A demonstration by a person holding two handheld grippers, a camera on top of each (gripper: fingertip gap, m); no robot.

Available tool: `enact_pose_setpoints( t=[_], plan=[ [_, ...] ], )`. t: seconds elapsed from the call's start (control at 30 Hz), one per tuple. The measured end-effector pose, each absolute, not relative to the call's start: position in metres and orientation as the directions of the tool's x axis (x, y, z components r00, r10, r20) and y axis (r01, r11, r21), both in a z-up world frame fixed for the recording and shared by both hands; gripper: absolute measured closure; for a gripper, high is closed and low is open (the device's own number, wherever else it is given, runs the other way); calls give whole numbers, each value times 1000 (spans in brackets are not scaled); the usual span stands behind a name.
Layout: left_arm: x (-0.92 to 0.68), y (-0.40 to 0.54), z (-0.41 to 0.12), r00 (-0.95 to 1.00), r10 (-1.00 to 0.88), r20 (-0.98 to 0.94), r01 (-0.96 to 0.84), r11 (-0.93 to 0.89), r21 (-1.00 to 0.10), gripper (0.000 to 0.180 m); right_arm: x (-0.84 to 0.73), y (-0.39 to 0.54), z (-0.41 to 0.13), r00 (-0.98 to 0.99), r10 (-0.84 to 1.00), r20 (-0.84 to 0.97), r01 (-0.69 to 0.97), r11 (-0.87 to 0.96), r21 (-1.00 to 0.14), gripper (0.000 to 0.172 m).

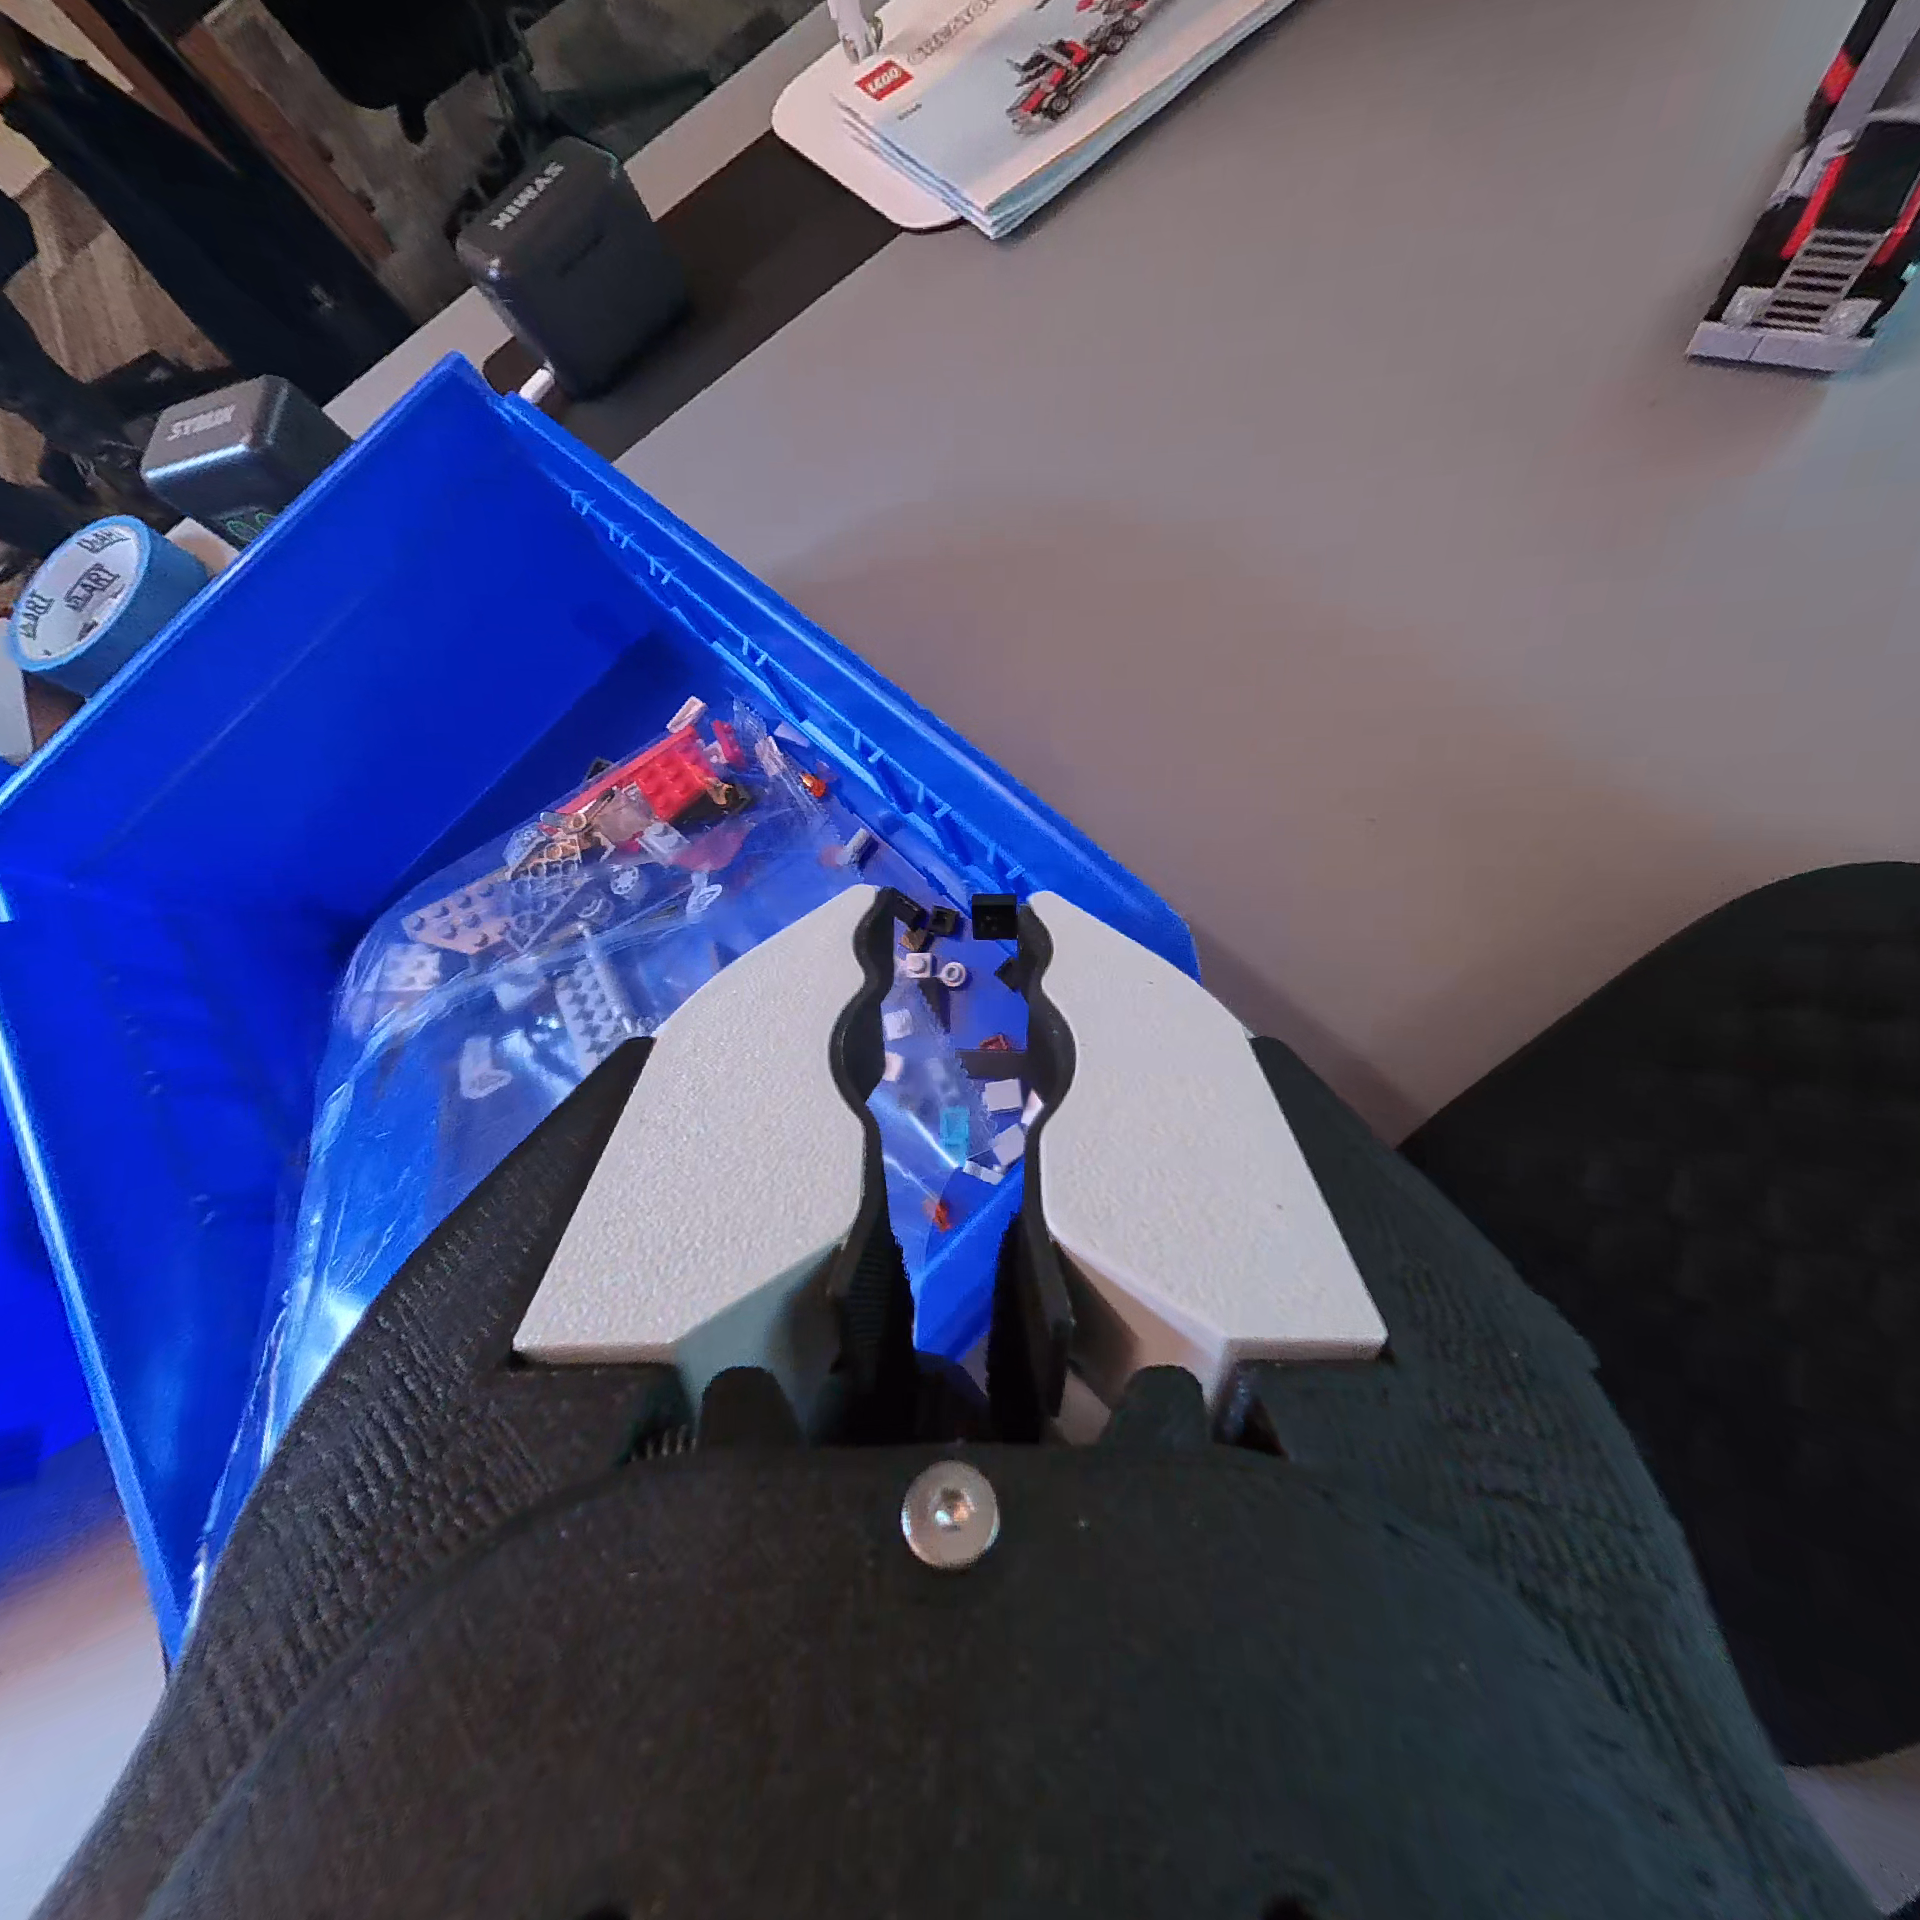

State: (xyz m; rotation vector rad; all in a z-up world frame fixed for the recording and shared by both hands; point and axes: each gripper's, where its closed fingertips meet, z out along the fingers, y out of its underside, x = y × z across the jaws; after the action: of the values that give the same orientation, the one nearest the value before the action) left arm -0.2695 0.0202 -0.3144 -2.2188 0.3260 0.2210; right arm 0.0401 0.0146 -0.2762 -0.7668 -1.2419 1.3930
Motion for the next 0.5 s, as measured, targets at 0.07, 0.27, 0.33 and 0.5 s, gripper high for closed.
enact_pose_setpoints(
  t=[0.07, 0.27, 0.33, 0.5],
  plan=[
    [-274, 20, -315, 951, -142, -273, -302, -596, -744, 158, 40, 15, -276, -225, 958, 179, -289, 110, -951, 156],
    [-278, 24, -319, 894, -175, -411, -430, -592, -682, 154, 40, 15, -275, -224, 958, 178, -292, 108, -950, 156],
    [-272, 29, -319, 859, -219, -463, -500, -558, -662, 150, 41, 16, -275, -222, 959, 177, -296, 107, -949, 155],
    [-272, 31, -308, 831, -207, -516, -543, -502, -673, 148, 42, 16, -274, -220, 960, 175, -301, 104, -948, 155]
  ],
)
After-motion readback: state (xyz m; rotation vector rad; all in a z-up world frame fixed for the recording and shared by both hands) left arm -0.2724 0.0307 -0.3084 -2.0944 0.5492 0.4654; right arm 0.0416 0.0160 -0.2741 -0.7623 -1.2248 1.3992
